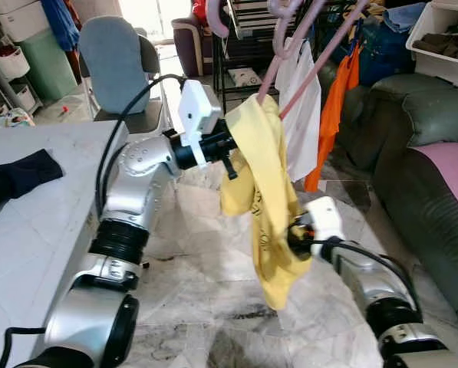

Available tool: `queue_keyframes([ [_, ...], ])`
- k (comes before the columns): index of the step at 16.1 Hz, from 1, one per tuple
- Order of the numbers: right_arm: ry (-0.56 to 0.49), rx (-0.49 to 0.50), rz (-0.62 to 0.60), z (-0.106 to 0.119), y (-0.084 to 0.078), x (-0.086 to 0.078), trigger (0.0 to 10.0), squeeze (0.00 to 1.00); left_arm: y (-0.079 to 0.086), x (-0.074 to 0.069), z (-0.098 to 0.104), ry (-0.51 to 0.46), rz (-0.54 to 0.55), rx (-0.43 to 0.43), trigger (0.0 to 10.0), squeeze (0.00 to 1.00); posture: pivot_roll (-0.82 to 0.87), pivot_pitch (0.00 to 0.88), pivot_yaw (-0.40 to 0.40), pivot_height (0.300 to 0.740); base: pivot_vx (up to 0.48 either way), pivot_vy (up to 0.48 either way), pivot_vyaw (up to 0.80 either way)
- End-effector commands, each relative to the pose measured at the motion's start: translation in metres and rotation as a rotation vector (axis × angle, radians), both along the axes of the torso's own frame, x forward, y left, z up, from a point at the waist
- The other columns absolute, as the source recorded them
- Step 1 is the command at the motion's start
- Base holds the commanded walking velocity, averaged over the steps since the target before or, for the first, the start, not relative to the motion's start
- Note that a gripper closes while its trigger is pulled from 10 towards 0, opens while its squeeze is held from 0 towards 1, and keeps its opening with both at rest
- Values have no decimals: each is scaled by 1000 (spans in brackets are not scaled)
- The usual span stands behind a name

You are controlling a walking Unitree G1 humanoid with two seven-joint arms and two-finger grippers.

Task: Hang hanger

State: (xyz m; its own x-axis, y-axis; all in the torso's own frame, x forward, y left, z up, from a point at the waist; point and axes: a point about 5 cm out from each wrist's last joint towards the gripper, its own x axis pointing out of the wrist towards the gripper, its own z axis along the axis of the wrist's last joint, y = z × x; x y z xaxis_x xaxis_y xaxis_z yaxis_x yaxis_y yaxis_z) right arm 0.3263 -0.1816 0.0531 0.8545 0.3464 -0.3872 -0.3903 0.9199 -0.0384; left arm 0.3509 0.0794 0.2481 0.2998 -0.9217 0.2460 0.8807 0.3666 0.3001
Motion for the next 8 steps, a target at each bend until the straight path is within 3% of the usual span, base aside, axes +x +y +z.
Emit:
queue_keyframes([
  [1,75,-5,-104,-13,-21,-8,0,0,11,-3,29,-99,27,-74,0,0,-101,0,18,740,0,0,0],
  [2,76,17,-194,-11,-41,-10,0,0,17,-2,25,-82,49,-63,0,0,-105,0,17,740,0,0,0],
  [4,21,32,-335,3,-78,-11,0,0,29,0,-3,-28,103,9,0,0,-124,0,20,740,0,0,0],
  [6,-27,42,-405,17,-96,-8,0,0,37,-1,-30,31,130,58,0,0,-137,0,23,740,0,0,0],
  [8,-115,64,-507,46,-116,2,0,0,52,-11,-72,170,121,146,0,0,-148,0,23,740,0,0,0],
])
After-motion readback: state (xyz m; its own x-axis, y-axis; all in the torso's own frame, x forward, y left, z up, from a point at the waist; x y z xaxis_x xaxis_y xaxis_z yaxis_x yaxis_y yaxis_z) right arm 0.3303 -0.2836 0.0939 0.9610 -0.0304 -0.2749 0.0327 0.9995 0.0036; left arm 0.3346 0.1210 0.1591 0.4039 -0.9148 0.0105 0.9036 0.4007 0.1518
